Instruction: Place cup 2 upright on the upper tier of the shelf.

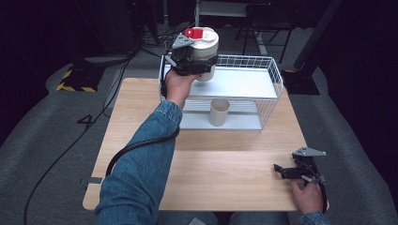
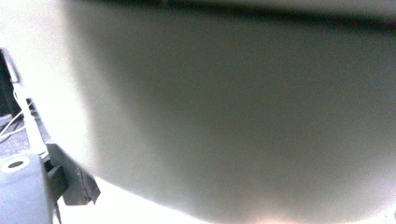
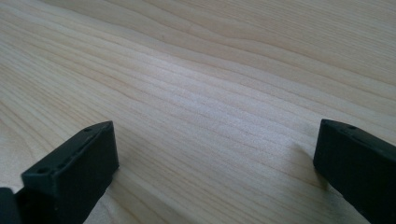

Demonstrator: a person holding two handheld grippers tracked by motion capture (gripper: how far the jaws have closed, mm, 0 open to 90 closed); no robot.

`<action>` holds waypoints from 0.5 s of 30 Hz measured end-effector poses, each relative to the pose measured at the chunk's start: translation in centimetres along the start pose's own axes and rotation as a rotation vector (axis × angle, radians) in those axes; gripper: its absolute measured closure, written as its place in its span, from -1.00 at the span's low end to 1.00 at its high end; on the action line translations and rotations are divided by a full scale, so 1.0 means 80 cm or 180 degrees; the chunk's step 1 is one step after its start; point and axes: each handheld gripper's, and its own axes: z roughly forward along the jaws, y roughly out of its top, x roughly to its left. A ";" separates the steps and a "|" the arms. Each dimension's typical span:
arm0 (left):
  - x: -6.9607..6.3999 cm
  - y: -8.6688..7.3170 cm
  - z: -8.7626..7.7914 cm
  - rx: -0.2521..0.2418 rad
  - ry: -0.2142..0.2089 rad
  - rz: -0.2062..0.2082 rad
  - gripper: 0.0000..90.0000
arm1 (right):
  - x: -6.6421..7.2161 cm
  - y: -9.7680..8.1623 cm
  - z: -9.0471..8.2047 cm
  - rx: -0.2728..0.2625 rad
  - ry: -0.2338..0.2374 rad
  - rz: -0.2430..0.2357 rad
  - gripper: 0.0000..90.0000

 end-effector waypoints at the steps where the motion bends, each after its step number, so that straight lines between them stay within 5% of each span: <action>1: 0.000 -0.002 0.004 0.0019 0.0017 -0.0004 -0.79 | 0.000 0.000 0.000 0.0000 0.0000 0.0000 -1.00; 15: 0.002 -0.011 0.029 0.0162 0.0185 -0.0010 -0.79 | 0.000 0.000 0.000 0.0008 -0.0004 -0.0006 -1.00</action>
